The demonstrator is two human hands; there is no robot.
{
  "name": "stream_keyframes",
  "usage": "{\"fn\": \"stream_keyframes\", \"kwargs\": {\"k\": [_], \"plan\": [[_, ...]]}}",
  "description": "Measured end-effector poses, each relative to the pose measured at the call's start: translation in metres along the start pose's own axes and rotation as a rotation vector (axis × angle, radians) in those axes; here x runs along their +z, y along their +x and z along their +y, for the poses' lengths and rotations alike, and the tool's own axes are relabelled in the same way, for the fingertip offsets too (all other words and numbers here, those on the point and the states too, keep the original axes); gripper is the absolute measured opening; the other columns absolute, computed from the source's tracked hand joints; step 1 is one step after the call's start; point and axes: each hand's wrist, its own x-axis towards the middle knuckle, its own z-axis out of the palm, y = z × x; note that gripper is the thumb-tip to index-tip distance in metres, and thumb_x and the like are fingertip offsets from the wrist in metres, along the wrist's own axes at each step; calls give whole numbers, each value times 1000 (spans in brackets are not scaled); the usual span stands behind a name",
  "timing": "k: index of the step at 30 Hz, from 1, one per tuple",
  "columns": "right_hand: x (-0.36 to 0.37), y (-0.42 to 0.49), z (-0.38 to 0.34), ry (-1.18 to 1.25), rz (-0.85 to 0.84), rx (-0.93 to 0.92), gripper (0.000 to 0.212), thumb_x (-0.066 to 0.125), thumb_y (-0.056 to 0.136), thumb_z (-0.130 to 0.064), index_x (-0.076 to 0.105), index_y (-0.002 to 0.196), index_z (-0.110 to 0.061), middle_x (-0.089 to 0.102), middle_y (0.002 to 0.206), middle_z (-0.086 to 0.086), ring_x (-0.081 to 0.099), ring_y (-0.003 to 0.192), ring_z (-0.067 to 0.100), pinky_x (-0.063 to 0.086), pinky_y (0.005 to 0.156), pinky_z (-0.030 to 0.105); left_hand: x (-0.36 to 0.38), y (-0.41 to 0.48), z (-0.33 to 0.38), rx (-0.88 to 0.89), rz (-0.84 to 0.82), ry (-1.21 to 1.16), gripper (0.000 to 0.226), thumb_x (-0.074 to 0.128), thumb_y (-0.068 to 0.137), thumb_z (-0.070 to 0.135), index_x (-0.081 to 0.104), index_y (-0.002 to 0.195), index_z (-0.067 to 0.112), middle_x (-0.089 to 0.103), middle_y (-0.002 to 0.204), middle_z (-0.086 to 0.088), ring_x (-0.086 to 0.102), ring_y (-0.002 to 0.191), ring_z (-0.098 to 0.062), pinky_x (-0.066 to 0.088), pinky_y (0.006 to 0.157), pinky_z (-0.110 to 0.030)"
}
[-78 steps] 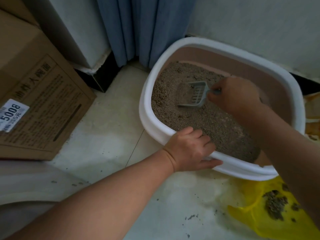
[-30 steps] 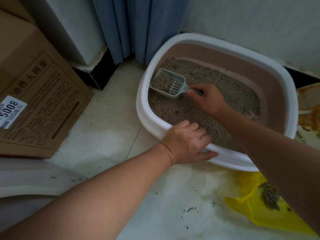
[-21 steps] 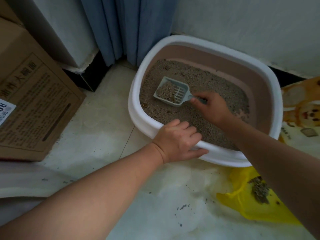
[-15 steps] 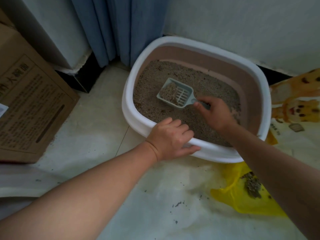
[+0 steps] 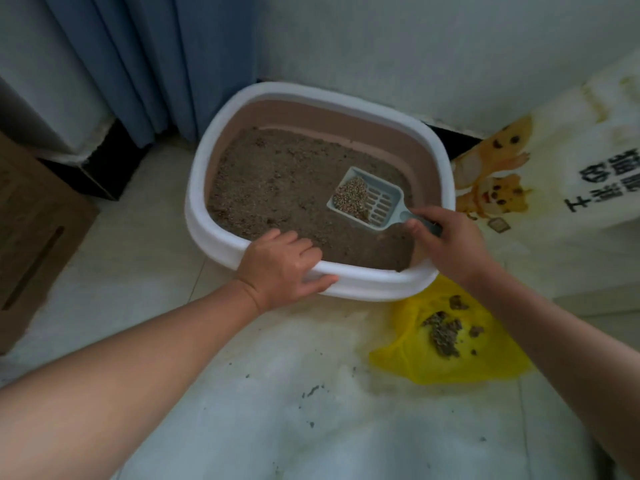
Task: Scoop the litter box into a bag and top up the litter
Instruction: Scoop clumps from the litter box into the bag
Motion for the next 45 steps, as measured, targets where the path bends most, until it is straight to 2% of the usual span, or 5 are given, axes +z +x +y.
{"fn": "stream_keyframes", "kwargs": {"k": [11, 15, 33, 39, 45], "plan": [[-49, -91, 54, 32, 89, 104, 26, 72, 88, -39, 60, 70, -25, 57, 56, -9, 52, 49, 2, 32, 43, 16, -6, 2, 1, -7, -91, -3, 45, 55, 93, 55, 61, 71, 16, 59, 67, -5, 55, 62, -26, 36, 60, -34], [-55, -120, 87, -25, 128, 127, 33, 62, 85, -55, 56, 70, -26, 54, 55, -4, 52, 49, 12, 38, 45, 34, -8, 2, 1, -4, -119, -7, 43, 56, 93, 53, 62, 72, 16, 60, 68, -5, 55, 62, -27, 36, 60, -34], [-50, -178, 150, -228, -99, 213, 72, 22, 92, -68, 50, 52, -15, 50, 46, 4, 50, 43, 14, 31, 45, 32, -7, 3, 2, -4, -146, 24, 49, 49, 95, 56, 59, 71, 15, 57, 65, -7, 55, 61, -29, 34, 59, -36], [-41, -181, 151, -81, -153, 357, 79, 34, 97, -63, 63, 53, -5, 62, 51, 9, 56, 42, 17, 38, 51, 27, -7, 3, 1, 9, -144, 26, 46, 53, 94, 54, 57, 70, 15, 56, 64, -7, 55, 60, -28, 33, 59, -36], [-45, -174, 143, 30, 33, 289, 67, 35, 95, -61, 45, 48, -15, 40, 41, -4, 36, 39, 9, 25, 49, 28, -6, 2, 1, 7, -125, 36, 48, 50, 95, 56, 58, 71, 15, 57, 65, -7, 55, 61, -28, 33, 59, -36]]}}
